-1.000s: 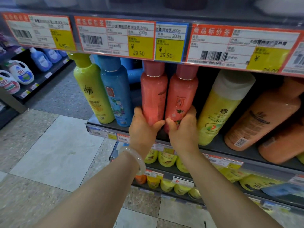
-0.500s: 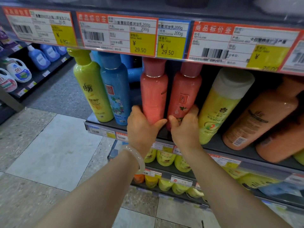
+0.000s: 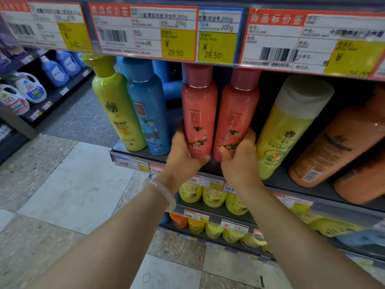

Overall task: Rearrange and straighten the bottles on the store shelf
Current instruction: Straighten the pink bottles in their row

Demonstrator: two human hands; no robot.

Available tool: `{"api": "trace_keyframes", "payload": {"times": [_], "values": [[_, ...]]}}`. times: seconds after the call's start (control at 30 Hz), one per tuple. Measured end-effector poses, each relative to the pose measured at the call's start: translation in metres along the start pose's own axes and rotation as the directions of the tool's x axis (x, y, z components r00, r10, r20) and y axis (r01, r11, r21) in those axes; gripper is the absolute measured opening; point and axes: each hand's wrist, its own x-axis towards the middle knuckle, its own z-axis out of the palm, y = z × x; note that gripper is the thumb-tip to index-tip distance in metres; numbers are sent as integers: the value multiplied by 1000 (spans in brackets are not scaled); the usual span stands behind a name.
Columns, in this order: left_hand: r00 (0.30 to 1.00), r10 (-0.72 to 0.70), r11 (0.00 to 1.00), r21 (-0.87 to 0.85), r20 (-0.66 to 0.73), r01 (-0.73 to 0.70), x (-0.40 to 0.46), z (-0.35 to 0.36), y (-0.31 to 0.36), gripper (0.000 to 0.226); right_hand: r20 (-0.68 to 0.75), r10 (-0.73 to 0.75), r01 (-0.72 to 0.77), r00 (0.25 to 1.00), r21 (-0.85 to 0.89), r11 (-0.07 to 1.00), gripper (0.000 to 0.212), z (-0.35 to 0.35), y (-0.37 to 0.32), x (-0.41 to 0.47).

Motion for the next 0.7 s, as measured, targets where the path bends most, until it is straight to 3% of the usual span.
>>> {"api": "trace_keyframes", "payload": {"times": [0.17,0.47,0.57,0.7], "values": [[998,-56,998,-26,5,56,8,-2,4,52,8,-27,27,1000,-19,999,60,2,3,-1],[998,-63,998,4,14,63,-2,3,6,58,34,-1,0,999,19,1000,56,-3,9,-2],[975,-21,1000,-5,-221,21,-27,1,2,55,74,21,-21,997,-4,1000,63,-2,8,-24],[827,-47,999,-25,-561,40,-51,-24,-12,43,117,-77,76,990,12,997,66,7,-3,-75]]}}
